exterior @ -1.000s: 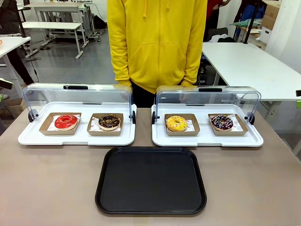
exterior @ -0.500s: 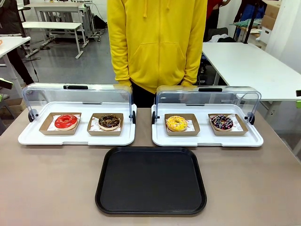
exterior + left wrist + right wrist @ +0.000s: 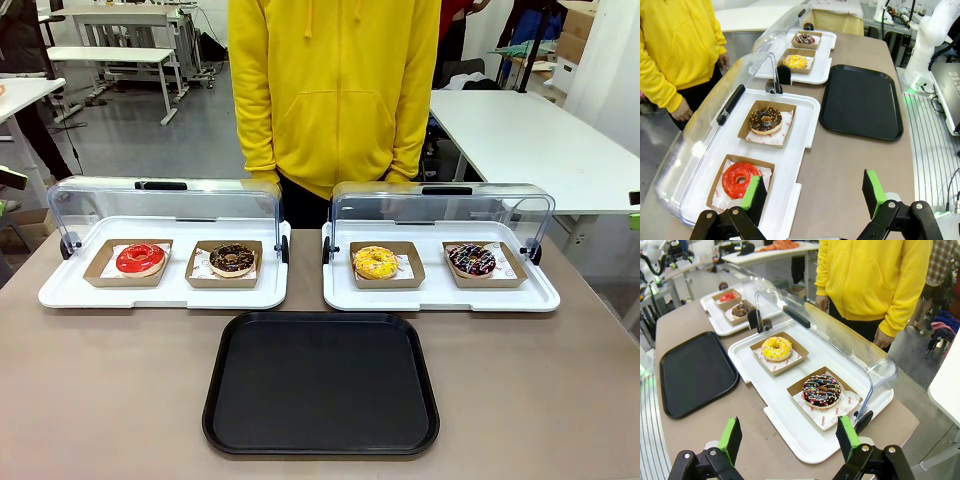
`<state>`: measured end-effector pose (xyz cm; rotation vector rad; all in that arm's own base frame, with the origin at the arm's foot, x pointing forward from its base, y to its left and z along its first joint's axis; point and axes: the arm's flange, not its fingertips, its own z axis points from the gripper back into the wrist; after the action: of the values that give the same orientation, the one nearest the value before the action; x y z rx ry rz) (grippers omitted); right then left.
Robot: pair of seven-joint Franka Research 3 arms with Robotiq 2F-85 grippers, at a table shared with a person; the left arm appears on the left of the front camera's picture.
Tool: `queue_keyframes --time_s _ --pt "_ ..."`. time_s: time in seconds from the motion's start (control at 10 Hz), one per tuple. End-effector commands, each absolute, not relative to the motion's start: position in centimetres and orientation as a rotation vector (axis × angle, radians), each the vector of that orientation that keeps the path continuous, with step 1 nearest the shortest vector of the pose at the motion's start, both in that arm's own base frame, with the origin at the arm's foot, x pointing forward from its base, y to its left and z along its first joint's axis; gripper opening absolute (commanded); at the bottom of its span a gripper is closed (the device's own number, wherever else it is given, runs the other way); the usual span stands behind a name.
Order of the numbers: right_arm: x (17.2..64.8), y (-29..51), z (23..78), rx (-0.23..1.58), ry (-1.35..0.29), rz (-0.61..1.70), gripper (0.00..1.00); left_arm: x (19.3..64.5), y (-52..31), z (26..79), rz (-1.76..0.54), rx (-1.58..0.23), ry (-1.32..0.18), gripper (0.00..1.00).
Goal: Move the second donut from the left to the tray.
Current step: Pick up the Paper togo box containing the Donut indicated by the person and place it on the Handle tray.
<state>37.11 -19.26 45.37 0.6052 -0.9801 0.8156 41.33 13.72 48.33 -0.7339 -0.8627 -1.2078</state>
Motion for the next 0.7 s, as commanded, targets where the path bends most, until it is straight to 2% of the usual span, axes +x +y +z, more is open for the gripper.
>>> queue_keyframes --time_s 0.0,0.6 --pt "37.37 -19.23 45.39 0.604 -1.011 0.823 1.0 41.43 13.7 48.6 -1.21 -0.736 -0.865 1.0" --pt "37.37 -19.23 45.39 0.604 -1.011 0.823 1.0 41.43 13.7 48.6 -1.21 -0.736 -0.865 1.0"
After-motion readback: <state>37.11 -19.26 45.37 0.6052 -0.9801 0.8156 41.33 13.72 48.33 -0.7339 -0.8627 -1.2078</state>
